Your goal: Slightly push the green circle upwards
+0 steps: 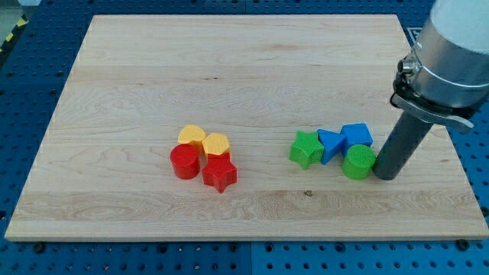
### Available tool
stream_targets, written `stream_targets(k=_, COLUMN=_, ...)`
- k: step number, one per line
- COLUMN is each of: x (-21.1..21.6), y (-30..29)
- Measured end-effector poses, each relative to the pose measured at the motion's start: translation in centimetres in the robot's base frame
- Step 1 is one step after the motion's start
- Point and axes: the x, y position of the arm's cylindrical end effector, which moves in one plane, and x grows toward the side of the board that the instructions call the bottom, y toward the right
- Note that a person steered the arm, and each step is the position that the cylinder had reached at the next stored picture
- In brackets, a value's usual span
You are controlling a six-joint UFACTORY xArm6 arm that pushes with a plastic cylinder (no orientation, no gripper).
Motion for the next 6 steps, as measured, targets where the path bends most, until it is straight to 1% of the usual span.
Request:
stream_targets(k=1, x=1.6, y=0.6)
stream_targets(k=2, x=3.7, y=-1.7)
stream_targets(k=3, x=3.8, y=-4.8)
stream_targets(k=4, x=1.9, y=-4.8)
stream_targets(k=5, x=1.1, y=-3.8)
stream_targets(k=6, x=2.5, y=-3.3)
